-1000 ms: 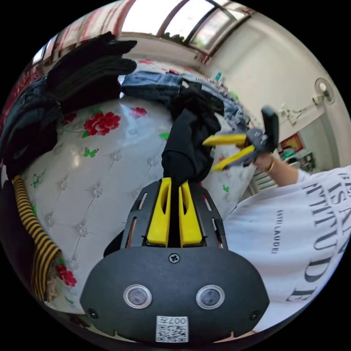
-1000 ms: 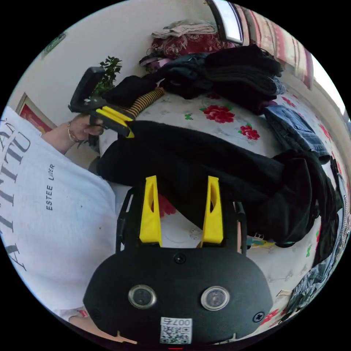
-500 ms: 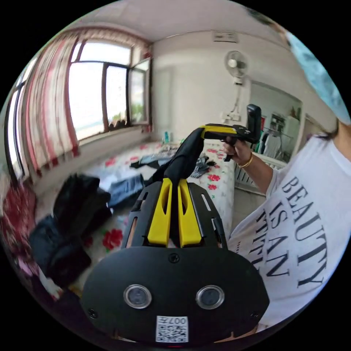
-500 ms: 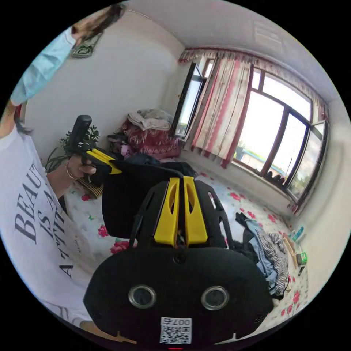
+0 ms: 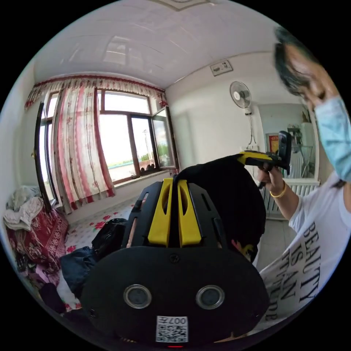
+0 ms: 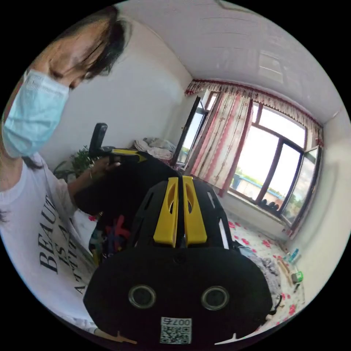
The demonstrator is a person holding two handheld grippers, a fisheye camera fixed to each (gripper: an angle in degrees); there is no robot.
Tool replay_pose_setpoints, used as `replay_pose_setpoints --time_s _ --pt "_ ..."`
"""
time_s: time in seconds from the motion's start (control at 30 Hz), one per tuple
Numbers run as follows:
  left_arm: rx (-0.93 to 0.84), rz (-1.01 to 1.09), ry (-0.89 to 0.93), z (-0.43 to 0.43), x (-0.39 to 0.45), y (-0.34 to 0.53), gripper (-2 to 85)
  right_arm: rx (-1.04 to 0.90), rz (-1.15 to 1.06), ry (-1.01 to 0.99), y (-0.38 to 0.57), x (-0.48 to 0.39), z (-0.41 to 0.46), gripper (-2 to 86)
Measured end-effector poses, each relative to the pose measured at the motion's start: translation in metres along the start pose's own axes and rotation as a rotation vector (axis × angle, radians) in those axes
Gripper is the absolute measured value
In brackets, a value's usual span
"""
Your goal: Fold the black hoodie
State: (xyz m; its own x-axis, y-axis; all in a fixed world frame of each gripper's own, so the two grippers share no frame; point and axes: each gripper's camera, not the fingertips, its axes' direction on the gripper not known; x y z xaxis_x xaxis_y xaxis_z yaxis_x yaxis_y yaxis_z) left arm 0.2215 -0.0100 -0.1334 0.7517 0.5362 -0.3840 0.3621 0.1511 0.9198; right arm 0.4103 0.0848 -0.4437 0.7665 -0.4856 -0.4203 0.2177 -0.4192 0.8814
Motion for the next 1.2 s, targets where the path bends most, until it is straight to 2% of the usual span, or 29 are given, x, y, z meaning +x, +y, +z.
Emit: replay_pose_setpoints --time_s 0.07,0.2,0.27,0.33,0.4,0.47,0.5,0.57,0.63,0.7,0.77,0.87,0.97,1.1,1.2 --pt "0.058 -0.067 -0.001 0.003 -0.022 -0.015 -0.8 0.111 0.131 -0.224 -0.011 0.033 -0.002 0.1" --pt "0.173 0.011 -0.117 -0.031 -0.017 -0.029 -0.7 0.279 0.117 -0.495 -0.017 0.014 0.000 0.1" --pt "0.237 0.081 -0.212 -0.065 -0.007 -0.004 -0.6 0.310 0.133 -0.903 -0.014 -0.015 0.032 0.1" --pt "0.217 0.051 -0.272 -0.089 -0.009 0.030 -0.3 0.254 0.167 -1.135 -0.006 -0.052 0.073 0.3" --pt "0.107 -0.033 -0.354 -0.106 -0.016 0.075 0.2 0.156 0.210 -1.275 0.009 -0.095 0.122 0.7" --pt "-0.190 -0.291 -0.542 -0.117 -0.035 0.154 1.4 -0.097 0.258 -1.393 0.035 -0.153 0.197 1.7" --pt "-0.278 -0.367 -0.595 -0.119 -0.040 0.178 1.8 -0.163 0.249 -1.420 0.042 -0.168 0.214 2.0" --pt "-0.631 -0.695 -0.772 -0.140 -0.052 0.279 1.5 -0.402 0.187 -1.533 0.072 -0.226 0.266 3.3" --pt "-0.729 -0.900 -0.834 -0.172 -0.042 0.336 1.7 -0.507 0.174 -1.618 0.085 -0.250 0.286 4.5" --pt "-0.697 -1.089 -0.807 -0.205 -0.028 0.369 3.3 -0.523 0.172 -1.628 0.087 -0.250 0.297 5.5" --pt "-0.642 -1.251 -0.756 -0.232 -0.013 0.394 5.5 -0.523 0.140 -1.445 0.089 -0.227 0.314 6.4" --pt "-0.589 -1.355 -0.701 -0.245 -0.006 0.410 8.1 -0.571 0.199 -1.167 0.100 -0.177 0.364 7.4" --pt "-0.554 -1.414 -0.633 -0.237 -0.015 0.427 10.5 -0.681 0.291 -0.988 0.123 -0.138 0.435 8.7" --pt "-0.596 -1.452 -0.566 -0.205 -0.045 0.454 12.9 -0.821 0.362 -0.994 0.152 -0.144 0.513 10.1" --pt "-0.753 -1.412 -0.531 -0.160 -0.068 0.472 12.9 -0.957 0.349 -0.995 0.174 -0.180 0.557 10.2"
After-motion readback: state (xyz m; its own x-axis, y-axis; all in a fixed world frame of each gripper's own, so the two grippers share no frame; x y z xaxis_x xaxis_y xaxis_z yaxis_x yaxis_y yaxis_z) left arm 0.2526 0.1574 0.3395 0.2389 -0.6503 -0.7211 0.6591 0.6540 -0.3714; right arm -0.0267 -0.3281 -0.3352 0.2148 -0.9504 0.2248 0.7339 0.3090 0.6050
